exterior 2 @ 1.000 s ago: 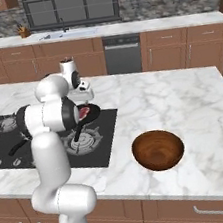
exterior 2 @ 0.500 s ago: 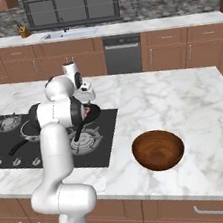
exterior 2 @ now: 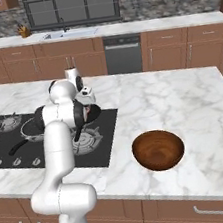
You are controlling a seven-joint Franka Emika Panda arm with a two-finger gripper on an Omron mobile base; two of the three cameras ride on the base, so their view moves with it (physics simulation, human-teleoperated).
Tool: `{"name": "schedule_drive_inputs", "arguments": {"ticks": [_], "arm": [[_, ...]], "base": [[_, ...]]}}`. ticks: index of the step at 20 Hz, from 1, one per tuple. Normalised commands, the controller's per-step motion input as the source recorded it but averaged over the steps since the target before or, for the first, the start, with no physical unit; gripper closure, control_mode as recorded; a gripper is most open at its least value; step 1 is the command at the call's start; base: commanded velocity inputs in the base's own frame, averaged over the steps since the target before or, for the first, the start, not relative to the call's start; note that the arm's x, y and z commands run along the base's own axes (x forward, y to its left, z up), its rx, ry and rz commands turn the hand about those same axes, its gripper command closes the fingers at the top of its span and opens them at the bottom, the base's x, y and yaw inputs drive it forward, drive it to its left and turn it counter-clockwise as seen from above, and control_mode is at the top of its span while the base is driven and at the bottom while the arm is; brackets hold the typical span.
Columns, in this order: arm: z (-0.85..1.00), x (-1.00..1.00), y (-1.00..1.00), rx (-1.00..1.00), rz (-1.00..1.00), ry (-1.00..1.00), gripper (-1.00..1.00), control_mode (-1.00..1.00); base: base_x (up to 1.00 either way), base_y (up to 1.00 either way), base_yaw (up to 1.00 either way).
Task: Place one of the steaks on the plate and the other in the bowl. Then place the bowl in the fridge.
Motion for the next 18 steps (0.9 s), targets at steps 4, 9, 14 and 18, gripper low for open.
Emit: {"name": "schedule_drive_inputs", "arguments": {"ticks": [4,9,14,18], "arm": [[-0.43,0.00,-0.04,0.00,0.00,0.00,-1.00,-1.00],[-0.36,0.00,0.00,0.00,0.00,0.00,-1.00,-1.00],[-0.33,0.00,0.00,0.00,0.00,-0.06,-1.00,-1.00],[-0.44,0.00,0.00,0.07,0.00,-0.06,-1.00,-1.00]], "base": [[0.00,0.00,0.00],[0.00,0.00,0.00],[0.00,0.00,0.00],[0.00,0.00,0.00]]}}
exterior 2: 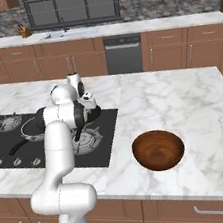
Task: Place one of the steaks on the plate and the other in the bowl. Then place the bowl in the fridge.
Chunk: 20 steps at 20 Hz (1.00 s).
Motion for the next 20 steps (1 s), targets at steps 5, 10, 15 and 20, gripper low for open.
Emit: {"name": "schedule_drive_inputs", "arguments": {"ticks": [5,10,15,20], "arm": [[-0.41,0.00,0.00,0.07,0.00,-0.03,1.00,-1.00],[-0.03,0.00,-0.02,0.00,0.00,-0.03,1.00,-1.00],[0.42,-0.23,-0.21,0.00,0.00,0.01,1.00,-1.00],[0.42,-0.96,-0.29,0.00,0.00,-0.10,1.00,-1.00]], "base": [[0.00,0.00,0.00],[0.00,0.00,0.00],[0.00,0.00,0.00],[0.00,0.00,0.00]]}}
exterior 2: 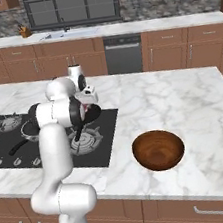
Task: Place one of the steaks on the plate and the other in the bowl. Then place the bowl in the fridge.
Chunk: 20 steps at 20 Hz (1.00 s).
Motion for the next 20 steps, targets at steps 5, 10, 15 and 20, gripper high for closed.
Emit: {"name": "schedule_drive_inputs", "arguments": {"ticks": [5,10,15,20], "arm": [[0.60,-1.00,-0.33,0.00,0.00,-0.12,1.00,-1.00],[0.71,-1.00,-0.50,0.00,0.00,-0.05,1.00,-1.00],[0.73,-1.00,-0.69,0.01,-0.06,0.11,1.00,-1.00],[0.34,-1.00,-0.73,0.02,-0.05,0.08,1.00,-1.00]], "base": [[0.00,0.00,0.00],[0.00,0.00,0.00],[0.00,0.00,0.00],[0.00,0.00,0.00]]}}
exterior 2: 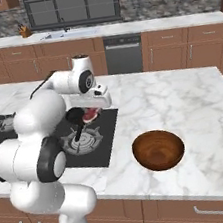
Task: Place one of the steaks on the plate and the other in the bowl. Then place the bowl in the fridge.
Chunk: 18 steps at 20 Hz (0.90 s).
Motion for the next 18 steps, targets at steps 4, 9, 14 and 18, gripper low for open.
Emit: {"name": "schedule_drive_inputs", "arguments": {"ticks": [4,9,14,18], "arm": [[0.02,-1.00,-0.71,0.00,-0.06,0.00,1.00,-1.00],[0.03,-0.99,-1.00,0.00,-0.16,0.07,1.00,-1.00],[-0.14,-0.54,-1.00,0.00,-0.14,0.13,1.00,-1.00],[-0.28,0.16,-1.00,0.12,-0.01,0.07,1.00,-1.00]], "base": [[0.00,0.00,0.00],[0.00,0.00,0.00],[0.00,0.00,0.00],[0.00,0.00,0.00]]}}
